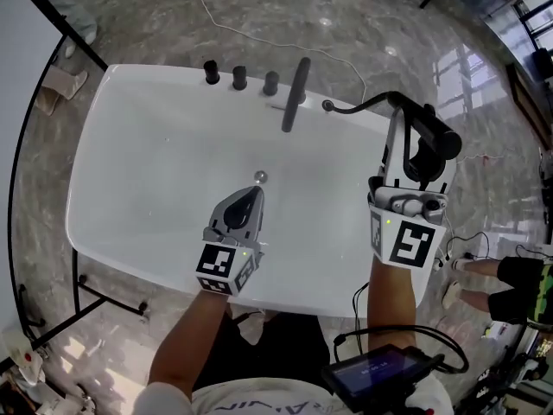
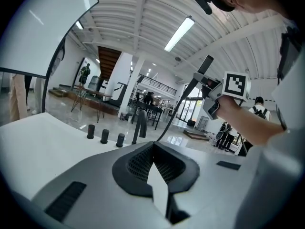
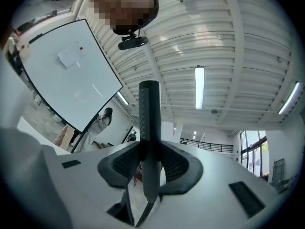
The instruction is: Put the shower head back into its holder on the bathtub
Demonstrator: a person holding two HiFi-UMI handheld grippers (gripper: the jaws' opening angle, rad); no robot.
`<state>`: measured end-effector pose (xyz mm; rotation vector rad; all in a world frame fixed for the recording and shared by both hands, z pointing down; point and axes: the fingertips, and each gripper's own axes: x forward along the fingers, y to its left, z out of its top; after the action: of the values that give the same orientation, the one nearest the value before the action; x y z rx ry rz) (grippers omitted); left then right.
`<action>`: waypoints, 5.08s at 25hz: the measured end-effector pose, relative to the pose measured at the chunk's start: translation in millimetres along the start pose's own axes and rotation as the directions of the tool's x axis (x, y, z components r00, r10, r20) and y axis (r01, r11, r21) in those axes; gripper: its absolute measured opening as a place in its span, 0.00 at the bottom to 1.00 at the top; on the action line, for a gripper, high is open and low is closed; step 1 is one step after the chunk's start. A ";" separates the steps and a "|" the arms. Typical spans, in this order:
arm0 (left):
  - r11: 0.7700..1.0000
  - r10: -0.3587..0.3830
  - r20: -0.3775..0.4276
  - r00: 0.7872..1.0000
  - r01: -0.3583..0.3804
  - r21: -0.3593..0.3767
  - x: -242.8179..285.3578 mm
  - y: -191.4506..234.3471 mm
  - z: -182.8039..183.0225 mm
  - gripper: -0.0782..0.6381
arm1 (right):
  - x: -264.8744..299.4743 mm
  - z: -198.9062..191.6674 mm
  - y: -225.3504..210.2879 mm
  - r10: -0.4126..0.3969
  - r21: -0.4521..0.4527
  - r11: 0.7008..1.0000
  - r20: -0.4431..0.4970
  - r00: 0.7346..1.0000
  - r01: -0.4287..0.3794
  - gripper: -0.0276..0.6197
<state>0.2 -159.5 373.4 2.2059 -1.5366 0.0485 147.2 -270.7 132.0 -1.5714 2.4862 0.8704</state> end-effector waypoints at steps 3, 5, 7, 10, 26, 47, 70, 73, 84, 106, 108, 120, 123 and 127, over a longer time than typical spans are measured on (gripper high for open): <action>1.000 0.003 0.000 1.000 -0.003 -0.013 7.7 -1.7 -2.0 0.13 | 19.5 -9.2 -11.1 0.006 0.005 1.000 0.012 1.000 -0.006 0.25; 1.000 0.003 -0.001 1.000 -0.003 -0.013 12.5 -1.7 -3.4 0.13 | 31.6 -19.0 -13.0 0.015 0.007 1.000 0.013 1.000 -0.015 0.25; 1.000 0.005 0.001 1.000 -0.005 -0.009 17.1 -0.3 -4.1 0.13 | 41.7 -33.2 -11.9 0.027 0.016 0.999 0.007 1.000 -0.027 0.25; 1.000 0.012 0.007 1.000 -0.012 -0.010 24.4 3.7 -6.7 0.13 | 53.2 -59.5 -11.2 0.048 0.039 0.998 -0.012 0.999 -0.048 0.25; 0.999 0.021 -0.030 0.999 -0.022 -0.041 53.4 16.3 -64.2 0.13 | 79.8 -232.8 12.5 0.131 0.245 0.967 -0.229 0.965 -0.073 0.25; 0.990 0.079 -0.099 0.992 -0.090 -0.109 43.5 48.9 -131.7 0.13 | 63.7 -412.6 69.5 0.258 0.409 0.911 -0.490 0.833 -0.041 0.25; 0.983 0.074 -0.109 0.991 -0.091 -0.160 42.1 60.2 -155.7 0.13 | 54.7 -481.2 90.5 0.291 0.448 0.894 -0.583 0.759 0.001 0.25; 0.982 0.072 -0.117 0.991 -0.091 -0.165 37.9 58.2 -159.3 0.13 | 52.6 -480.7 88.4 0.284 0.458 0.889 -0.587 0.758 0.022 0.25; 0.987 0.067 -0.098 0.993 -0.080 -0.138 27.2 44.9 -147.3 0.13 | 37.2 -419.3 63.7 0.269 0.491 0.871 -0.494 0.827 0.010 0.26; 0.992 -0.094 -0.153 0.984 0.105 0.065 -72.0 -128.3 -91.7 0.13 | -295.2 -125.0 35.2 0.314 0.607 0.795 -0.418 0.853 0.004 0.14; 0.983 -0.097 -0.163 0.982 0.119 0.136 -97.4 -145.2 -81.3 0.13 | -321.8 -99.2 30.8 0.269 0.606 0.793 -0.448 0.853 0.068 0.12; 0.939 -0.177 -0.054 0.983 0.185 0.288 -197.6 -206.2 17.6 0.13 | -404.0 45.0 20.3 0.129 0.527 0.830 -0.500 0.856 0.183 0.06; 0.934 -0.207 -0.014 0.978 0.202 0.293 -233.3 -221.4 23.3 0.13 | -417.4 81.4 35.7 0.135 0.511 0.846 -0.480 0.867 0.151 0.06; 0.921 -0.255 0.007 0.967 0.240 0.307 -282.0 -222.6 28.2 0.13 | -419.8 128.7 72.4 0.146 0.463 0.881 -0.467 0.872 0.100 0.06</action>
<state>87.0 140.8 194.1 2.6479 -1.3328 0.1658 254.5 155.4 202.0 -1.7246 2.7344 -0.1969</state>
